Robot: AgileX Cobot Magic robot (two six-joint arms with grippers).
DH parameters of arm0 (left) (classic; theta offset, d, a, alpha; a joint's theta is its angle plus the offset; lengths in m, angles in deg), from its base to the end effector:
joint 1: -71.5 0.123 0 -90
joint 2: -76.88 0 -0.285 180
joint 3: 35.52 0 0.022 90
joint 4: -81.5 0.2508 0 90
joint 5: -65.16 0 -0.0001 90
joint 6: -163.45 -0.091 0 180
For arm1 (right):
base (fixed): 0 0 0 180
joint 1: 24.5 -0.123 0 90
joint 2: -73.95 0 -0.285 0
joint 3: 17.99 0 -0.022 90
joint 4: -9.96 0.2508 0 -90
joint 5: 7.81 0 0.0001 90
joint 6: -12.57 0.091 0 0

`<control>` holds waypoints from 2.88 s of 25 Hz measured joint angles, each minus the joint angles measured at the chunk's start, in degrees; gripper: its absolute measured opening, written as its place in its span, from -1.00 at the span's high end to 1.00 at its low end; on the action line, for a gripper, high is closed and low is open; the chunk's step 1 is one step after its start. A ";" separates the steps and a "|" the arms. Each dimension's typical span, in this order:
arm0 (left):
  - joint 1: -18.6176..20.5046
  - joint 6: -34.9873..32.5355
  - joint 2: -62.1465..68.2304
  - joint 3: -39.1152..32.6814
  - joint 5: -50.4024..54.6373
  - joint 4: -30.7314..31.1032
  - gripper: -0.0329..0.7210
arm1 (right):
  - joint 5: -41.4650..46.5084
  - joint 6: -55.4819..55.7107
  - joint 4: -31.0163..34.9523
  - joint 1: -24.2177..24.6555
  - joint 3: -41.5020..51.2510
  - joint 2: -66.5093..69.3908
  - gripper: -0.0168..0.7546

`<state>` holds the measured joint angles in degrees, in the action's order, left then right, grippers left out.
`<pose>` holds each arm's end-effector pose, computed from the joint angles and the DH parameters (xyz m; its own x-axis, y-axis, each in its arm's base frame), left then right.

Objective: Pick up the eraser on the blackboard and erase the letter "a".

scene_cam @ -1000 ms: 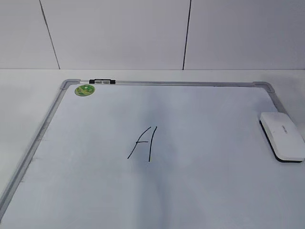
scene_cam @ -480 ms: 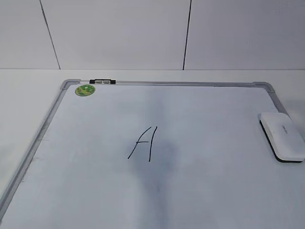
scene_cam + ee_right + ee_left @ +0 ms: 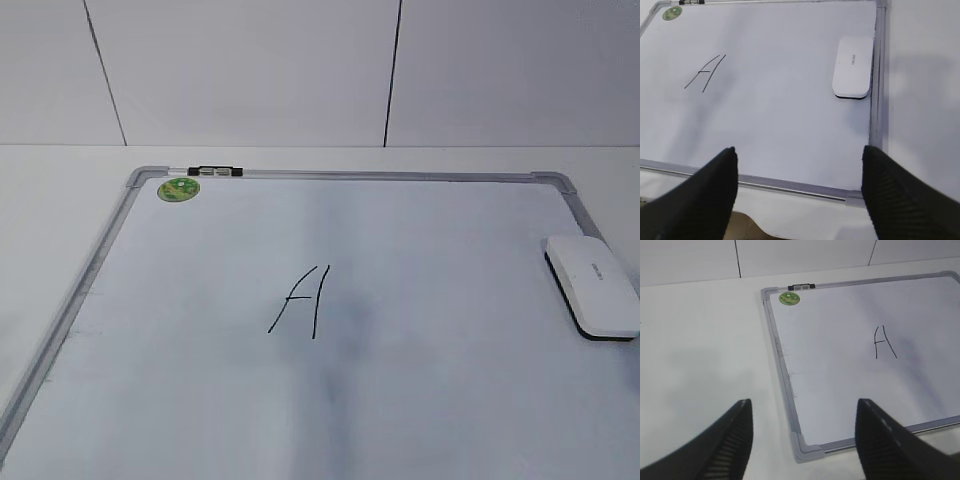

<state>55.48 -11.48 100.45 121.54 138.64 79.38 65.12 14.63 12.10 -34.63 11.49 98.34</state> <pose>-0.0160 0.0012 0.3800 -0.5081 0.0431 -0.8602 0.2564 0.9611 -0.1033 0.0022 0.0037 0.3518 -0.5984 -0.0593 -0.7990 -0.1760 0.9826 0.0589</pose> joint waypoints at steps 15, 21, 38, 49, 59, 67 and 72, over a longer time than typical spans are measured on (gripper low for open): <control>0.00 0.00 -0.02 -17.23 -2.08 0.82 -0.37 | -0.64 -0.66 -2.82 0.00 14.76 -9.41 -0.58; 0.00 0.00 -3.11 -21.77 -4.94 2.13 -0.37 | -3.85 -0.77 -2.91 0.00 17.11 -9.79 -0.58; 0.00 0.00 -6.99 -24.93 -10.15 2.44 -0.37 | -7.09 -0.77 -3.05 0.00 19.09 -9.79 -0.58; 0.00 0.03 -6.99 -24.93 -10.15 2.78 -0.37 | -7.19 -0.77 -3.19 0.00 19.20 -9.79 -0.75; 0.00 0.03 -6.99 -24.93 -10.15 2.77 -0.37 | -7.19 -0.77 -3.31 0.00 19.20 -9.79 -0.78; 0.00 0.03 -6.99 -24.93 -10.15 2.67 -0.37 | -7.30 -0.77 -3.35 0.00 19.20 -9.79 -0.46; 0.00 0.03 -6.99 -24.93 -10.15 2.67 -0.37 | -7.30 -0.77 -3.35 0.00 19.20 -9.79 -0.41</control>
<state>55.48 -11.45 93.45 96.60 128.49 82.04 57.82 13.86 8.75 -34.63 30.69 88.55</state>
